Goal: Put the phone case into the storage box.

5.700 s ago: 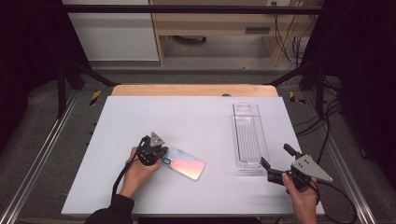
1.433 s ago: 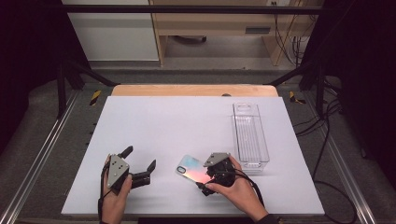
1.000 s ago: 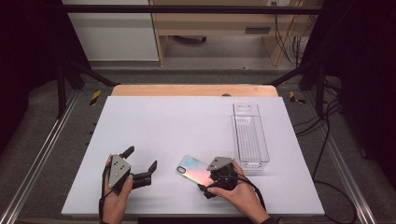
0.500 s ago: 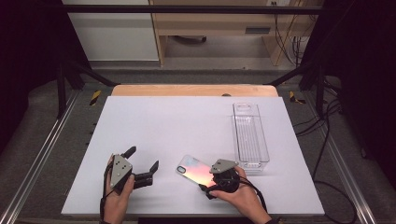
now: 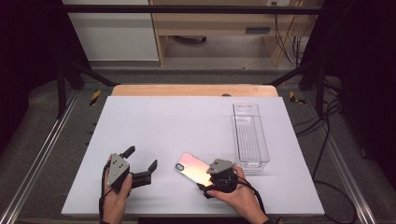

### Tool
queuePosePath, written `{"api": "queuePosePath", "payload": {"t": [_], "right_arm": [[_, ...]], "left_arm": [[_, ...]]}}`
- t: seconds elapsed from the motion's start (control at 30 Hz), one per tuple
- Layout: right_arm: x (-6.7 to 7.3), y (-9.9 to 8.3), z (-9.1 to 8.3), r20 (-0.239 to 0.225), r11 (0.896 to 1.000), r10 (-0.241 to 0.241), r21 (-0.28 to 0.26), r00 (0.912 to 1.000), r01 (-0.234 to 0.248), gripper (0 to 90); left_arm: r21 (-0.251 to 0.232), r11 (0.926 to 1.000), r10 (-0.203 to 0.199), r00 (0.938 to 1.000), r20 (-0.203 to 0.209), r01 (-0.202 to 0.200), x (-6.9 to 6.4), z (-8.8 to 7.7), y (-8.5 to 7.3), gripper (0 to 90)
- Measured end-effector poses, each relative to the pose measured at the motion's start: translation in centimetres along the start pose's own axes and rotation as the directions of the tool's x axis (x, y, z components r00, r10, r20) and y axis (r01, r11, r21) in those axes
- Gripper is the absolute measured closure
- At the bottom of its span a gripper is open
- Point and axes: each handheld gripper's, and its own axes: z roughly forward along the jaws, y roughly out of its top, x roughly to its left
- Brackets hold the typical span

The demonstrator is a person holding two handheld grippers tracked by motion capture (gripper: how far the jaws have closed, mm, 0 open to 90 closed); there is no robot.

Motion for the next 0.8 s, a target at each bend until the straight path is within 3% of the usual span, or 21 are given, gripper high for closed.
{"api": "queuePosePath", "payload": {"t": [0.33,0.53,0.8], "right_arm": [[0.2,1.0,-0.1,0.011,0.999,0.003,-0.037,0.9999,-0.002,17.8],[0.0,1.8,-0.8,0.039,0.996,0.018,-0.089,0.9991,-0.014,17.8],[0.3,2.2,-0.7,0.058,0.991,0.02,-0.134,0.9981,-0.012,17.8]], "left_arm": [[-0.01,0.9996,-0.025,0.9997,-0.005,0.025,0.1,-0.3,0.1,4.6],[-0.027,0.9988,-0.042,0.9991,-0.003,0.042,0.3,-0.8,0.4,4.6],[-0.009,0.9978,-0.066,0.9977,0.018,0.066,0.3,-0.9,0.7,4.7]]}}
